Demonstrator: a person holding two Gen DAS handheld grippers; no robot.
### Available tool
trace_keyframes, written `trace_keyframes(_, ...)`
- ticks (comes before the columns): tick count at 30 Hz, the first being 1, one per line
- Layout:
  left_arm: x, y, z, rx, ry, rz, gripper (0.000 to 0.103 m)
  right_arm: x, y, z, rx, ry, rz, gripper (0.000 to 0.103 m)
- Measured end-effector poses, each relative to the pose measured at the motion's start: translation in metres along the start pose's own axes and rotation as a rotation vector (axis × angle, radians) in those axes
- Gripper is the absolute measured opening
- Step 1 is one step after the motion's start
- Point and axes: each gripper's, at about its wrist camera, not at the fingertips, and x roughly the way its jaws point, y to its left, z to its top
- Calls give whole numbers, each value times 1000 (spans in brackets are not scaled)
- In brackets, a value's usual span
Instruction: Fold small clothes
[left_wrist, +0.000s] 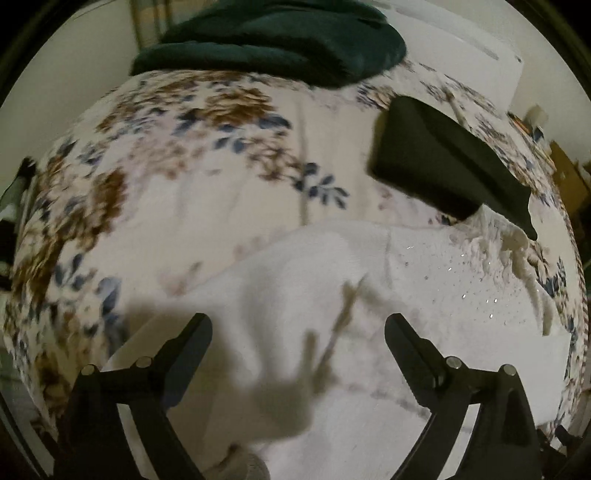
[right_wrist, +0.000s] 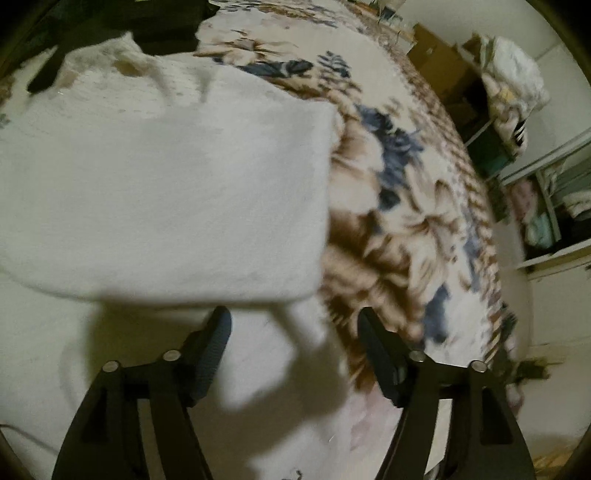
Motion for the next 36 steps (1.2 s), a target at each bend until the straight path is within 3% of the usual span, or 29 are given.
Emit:
trace_keyframes(5,-31,52,-52,-166,29,26,96,-25,28,-7,6,40,145,80)
trace_keyframes(10,-60,137,-135,-392,118,147,96,-41,78,-9,-75,53,223,80)
trace_keyframes(13,-62,199,-186,-586,195,208,95,-47,107,-9,-133,58,245,80)
trace_keyframes(16,-49,255,-239,-865,258,133,94,-53,131,-11,-177,64,255,80)
trace_keyframes(17,-44,268,-254,-967,260,67,93,-56,140,-12,-193,62,250,80)
trace_keyframes(19,-35,286,-273,-1138,222,-56,93,-59,152,-15,-224,59,229,80)
trace_keyframes(21,-23,295,-279,-1231,194,-134,92,-63,164,-19,-246,54,215,80)
trace_keyframes(22,-18,297,-279,-1252,185,-144,88,-64,170,-20,-253,53,204,80)
trace_keyframes(25,-2,304,-276,-1288,199,-87,50,-64,185,-23,-264,61,169,80)
trace_keyframes(27,-6,308,-270,-1276,170,-22,15,-63,193,-24,-258,67,145,80)
trace_keyframes(28,-10,310,-265,-1261,157,-2,8,-61,195,-23,-253,70,135,80)
trace_keyframes(31,-31,313,-243,-1158,101,111,8,-56,199,-19,-217,82,124,80)
trace_keyframes(36,-67,307,-200,-960,8,191,7,-46,196,-16,-166,89,169,80)
